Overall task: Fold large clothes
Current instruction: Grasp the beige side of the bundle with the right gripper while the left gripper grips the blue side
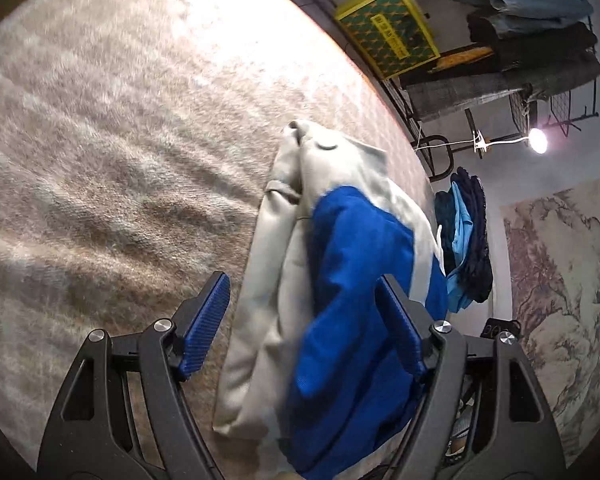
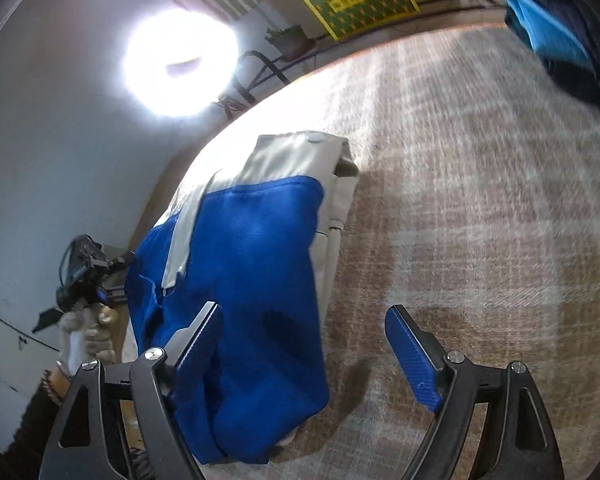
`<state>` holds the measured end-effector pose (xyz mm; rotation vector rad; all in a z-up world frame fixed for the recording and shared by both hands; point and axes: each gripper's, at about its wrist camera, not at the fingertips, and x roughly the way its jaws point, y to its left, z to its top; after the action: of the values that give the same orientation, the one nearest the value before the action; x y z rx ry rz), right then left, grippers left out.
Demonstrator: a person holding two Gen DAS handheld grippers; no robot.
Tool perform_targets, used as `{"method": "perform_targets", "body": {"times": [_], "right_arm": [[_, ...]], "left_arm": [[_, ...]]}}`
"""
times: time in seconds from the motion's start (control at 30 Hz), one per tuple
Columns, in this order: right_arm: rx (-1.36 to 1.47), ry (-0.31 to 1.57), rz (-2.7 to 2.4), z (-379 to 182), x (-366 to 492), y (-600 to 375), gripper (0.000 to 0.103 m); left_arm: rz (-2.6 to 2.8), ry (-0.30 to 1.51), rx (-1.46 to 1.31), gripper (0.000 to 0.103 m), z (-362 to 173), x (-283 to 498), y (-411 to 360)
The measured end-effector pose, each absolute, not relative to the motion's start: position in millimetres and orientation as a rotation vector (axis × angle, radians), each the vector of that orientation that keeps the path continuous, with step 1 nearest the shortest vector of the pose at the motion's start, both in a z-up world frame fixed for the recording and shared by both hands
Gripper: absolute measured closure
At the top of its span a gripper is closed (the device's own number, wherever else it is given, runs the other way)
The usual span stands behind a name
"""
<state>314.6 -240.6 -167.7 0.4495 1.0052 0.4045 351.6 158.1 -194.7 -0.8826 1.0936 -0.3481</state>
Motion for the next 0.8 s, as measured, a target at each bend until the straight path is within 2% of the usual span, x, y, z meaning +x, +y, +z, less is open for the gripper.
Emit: {"method": "perform_targets", "body": {"times": [0.17, 0.4, 0.47, 0.57, 0.8], "right_arm": [[0.554, 1.042, 0.456, -189, 324, -249, 0.017], [0.668, 0.981, 0.521, -196, 329, -262, 0.02], [0.697, 0.98, 0.567, -198, 331, -261, 0.033], [0.713, 0.987, 0.607, -204, 337, -255, 0.046], [0.742, 0.973, 0.675, -208, 350, -234, 0.049]], "left_arm": [[-0.416, 1.125, -0.91, 0.026, -210, 364, 154], [-0.497, 1.11, -0.949, 0.026, -219, 377, 151], [-0.512, 1.103, -0.943, 0.026, -219, 381, 151], [-0.539, 1.103, -0.938, 0.027, -218, 386, 145], [-0.544, 1.092, -0.91, 0.028, -214, 394, 132]]}}
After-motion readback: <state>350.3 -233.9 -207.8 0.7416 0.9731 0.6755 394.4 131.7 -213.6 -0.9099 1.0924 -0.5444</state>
